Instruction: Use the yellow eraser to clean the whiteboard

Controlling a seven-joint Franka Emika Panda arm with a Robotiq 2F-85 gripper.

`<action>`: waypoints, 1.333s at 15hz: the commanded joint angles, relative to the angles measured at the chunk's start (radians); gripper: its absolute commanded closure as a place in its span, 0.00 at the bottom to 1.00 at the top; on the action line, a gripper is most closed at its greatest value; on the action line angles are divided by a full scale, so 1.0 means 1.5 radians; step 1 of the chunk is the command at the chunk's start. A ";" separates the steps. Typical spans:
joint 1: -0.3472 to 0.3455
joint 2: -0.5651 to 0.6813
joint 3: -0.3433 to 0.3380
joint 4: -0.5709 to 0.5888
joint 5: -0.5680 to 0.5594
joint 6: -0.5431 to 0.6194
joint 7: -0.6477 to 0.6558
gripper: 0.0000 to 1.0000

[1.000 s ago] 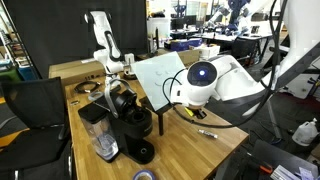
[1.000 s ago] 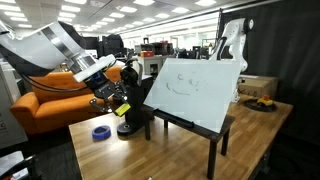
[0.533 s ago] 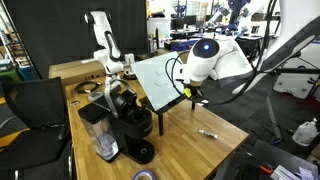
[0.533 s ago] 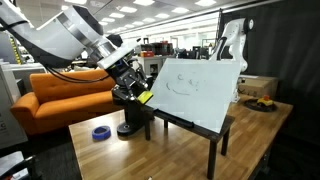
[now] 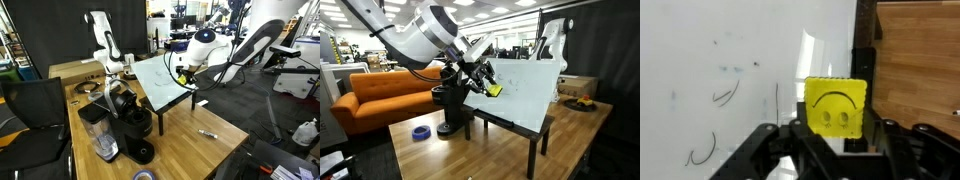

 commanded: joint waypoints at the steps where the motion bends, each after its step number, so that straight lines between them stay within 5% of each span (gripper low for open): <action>1: -0.024 0.070 0.035 0.048 0.104 0.042 -0.136 0.71; 6: -0.023 0.117 0.059 0.103 0.153 0.038 -0.231 0.71; 20: 0.040 0.135 -0.103 0.159 -0.172 0.202 -0.124 0.71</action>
